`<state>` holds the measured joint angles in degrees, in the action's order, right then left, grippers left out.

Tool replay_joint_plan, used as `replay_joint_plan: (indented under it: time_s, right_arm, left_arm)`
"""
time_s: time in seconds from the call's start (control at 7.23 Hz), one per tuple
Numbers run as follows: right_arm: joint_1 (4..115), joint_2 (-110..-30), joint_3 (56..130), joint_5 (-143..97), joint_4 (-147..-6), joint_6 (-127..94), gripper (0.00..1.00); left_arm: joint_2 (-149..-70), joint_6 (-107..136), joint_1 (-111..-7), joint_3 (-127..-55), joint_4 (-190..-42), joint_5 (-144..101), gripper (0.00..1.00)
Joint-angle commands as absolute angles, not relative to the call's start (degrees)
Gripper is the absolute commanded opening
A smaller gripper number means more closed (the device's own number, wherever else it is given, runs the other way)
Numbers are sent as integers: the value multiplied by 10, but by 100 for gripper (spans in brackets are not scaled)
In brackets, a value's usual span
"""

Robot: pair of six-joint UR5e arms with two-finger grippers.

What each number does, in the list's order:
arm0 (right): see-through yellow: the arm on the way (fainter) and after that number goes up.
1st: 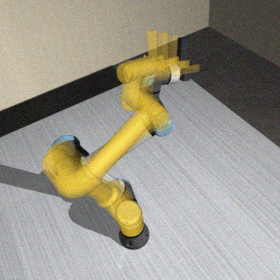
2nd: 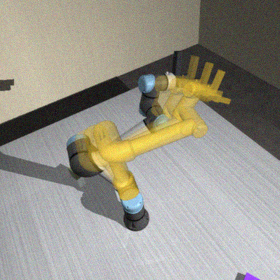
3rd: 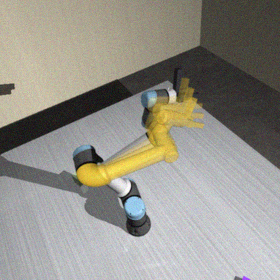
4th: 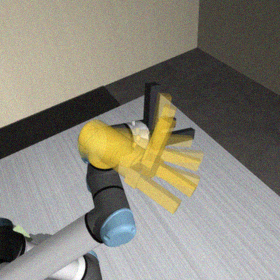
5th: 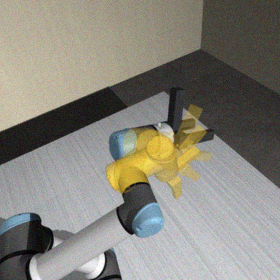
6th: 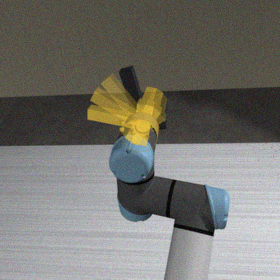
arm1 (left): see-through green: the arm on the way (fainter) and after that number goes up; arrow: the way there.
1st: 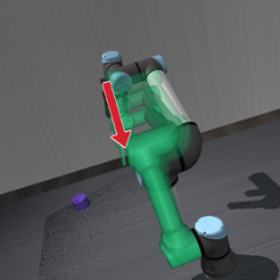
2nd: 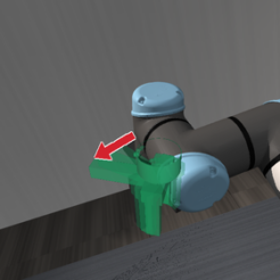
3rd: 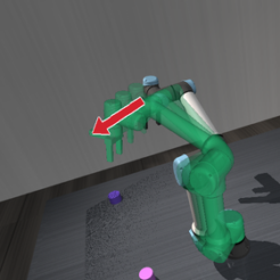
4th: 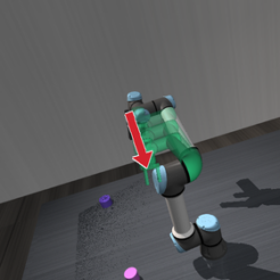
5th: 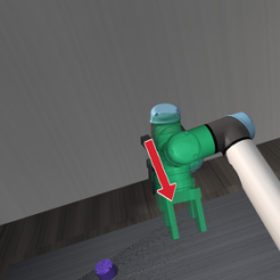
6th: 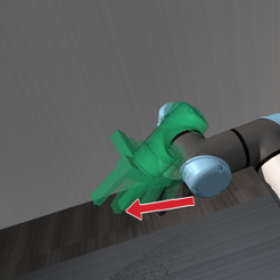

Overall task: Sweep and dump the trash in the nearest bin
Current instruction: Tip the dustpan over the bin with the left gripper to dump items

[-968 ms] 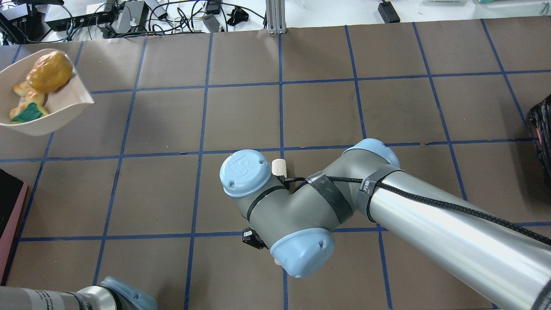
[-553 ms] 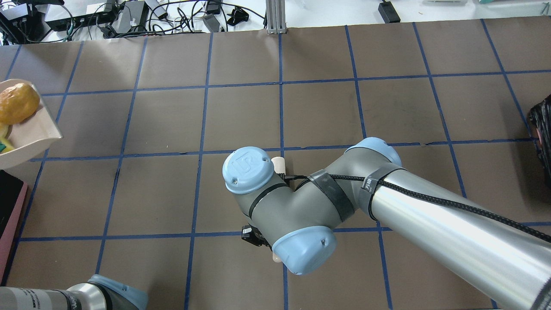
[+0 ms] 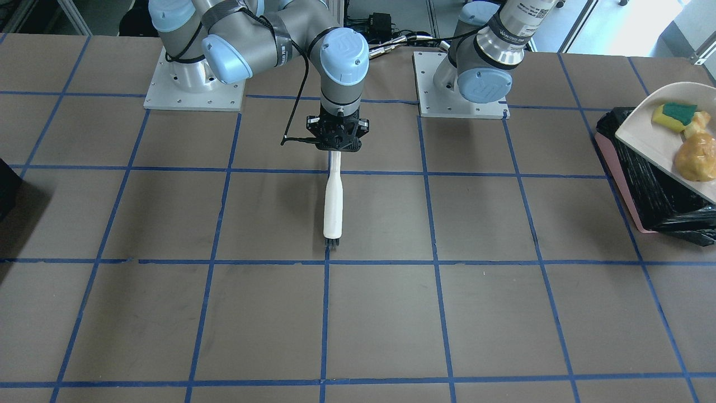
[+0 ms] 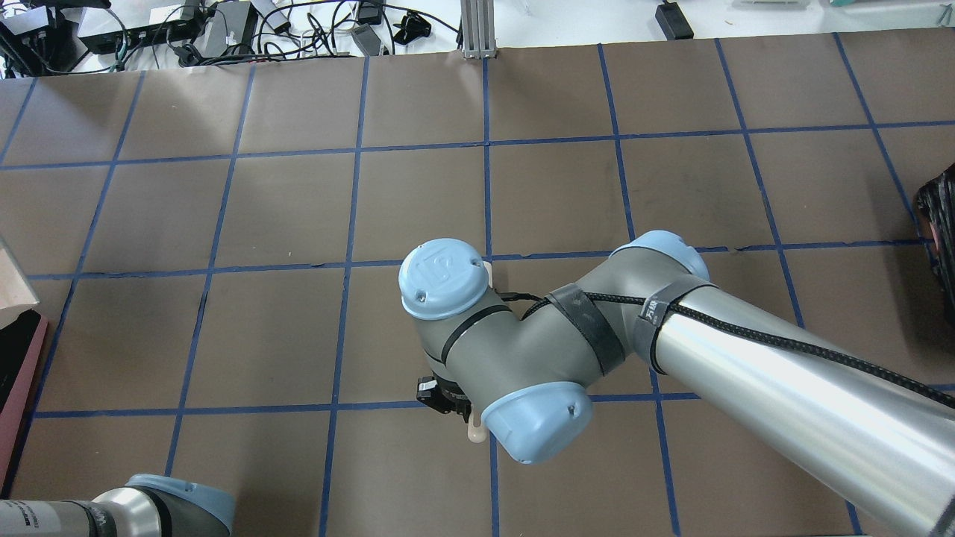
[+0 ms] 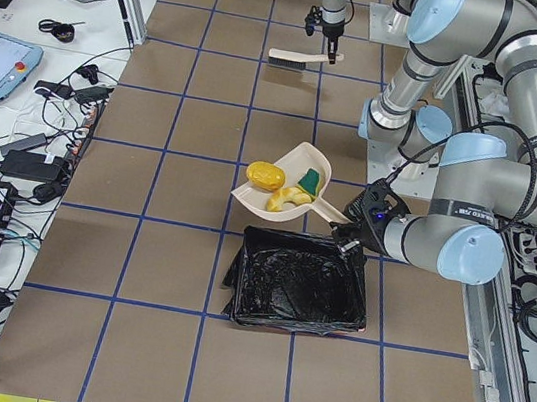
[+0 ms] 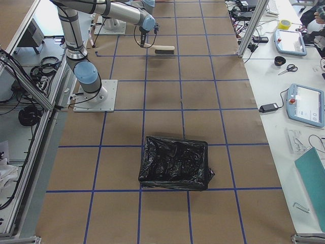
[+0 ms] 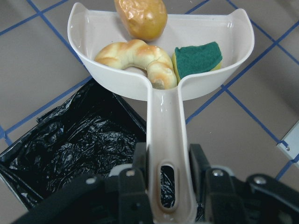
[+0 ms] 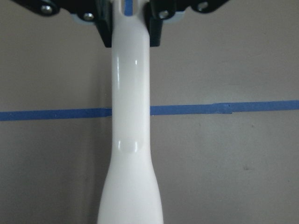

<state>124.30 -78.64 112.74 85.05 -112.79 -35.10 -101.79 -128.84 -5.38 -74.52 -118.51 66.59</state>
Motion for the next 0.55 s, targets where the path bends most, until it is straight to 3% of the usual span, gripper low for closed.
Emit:
replay_joint_plan:
  time_s: [0.0,0.42]
  right_arm:
    - [1242,-788,1142,846,-1129,-348,0]
    - [1243,-795,1143,848,-1126,-343,0]
  left_arm:
    - [-1023,-1238,-49,-743,-1118,699,0]
    - [-1027,-1244,-6,-746,-1086,737,0]
